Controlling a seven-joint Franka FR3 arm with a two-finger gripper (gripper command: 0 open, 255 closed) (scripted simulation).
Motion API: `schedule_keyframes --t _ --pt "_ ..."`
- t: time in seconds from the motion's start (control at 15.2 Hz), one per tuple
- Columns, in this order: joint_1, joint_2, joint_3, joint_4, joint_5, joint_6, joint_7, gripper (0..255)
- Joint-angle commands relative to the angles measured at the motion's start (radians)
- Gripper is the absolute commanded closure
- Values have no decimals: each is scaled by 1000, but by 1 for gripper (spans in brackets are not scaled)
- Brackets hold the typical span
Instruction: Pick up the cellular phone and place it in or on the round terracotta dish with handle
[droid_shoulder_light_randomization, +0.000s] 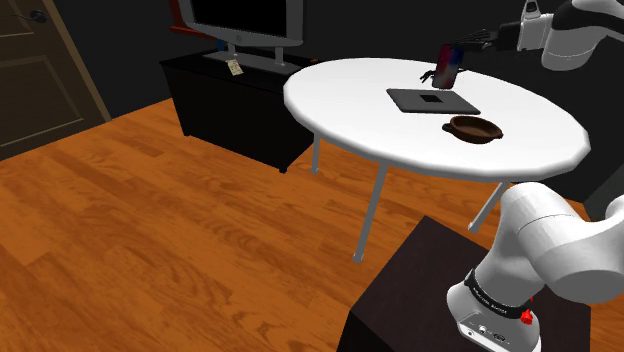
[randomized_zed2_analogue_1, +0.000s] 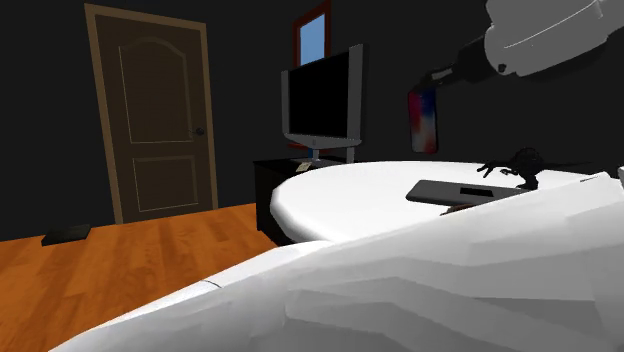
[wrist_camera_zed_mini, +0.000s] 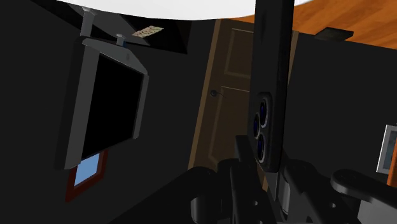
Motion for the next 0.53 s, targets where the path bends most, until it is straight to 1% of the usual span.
schedule_keyframes --t 0.0,0.26,0.46 --pt "-41 -21 7 21 -6 -65 -6 255" --pt "-84 -46 6 99 -15 -188 -17 255" --pt "-102 -61 -1 172 -22 -283 -24 255"
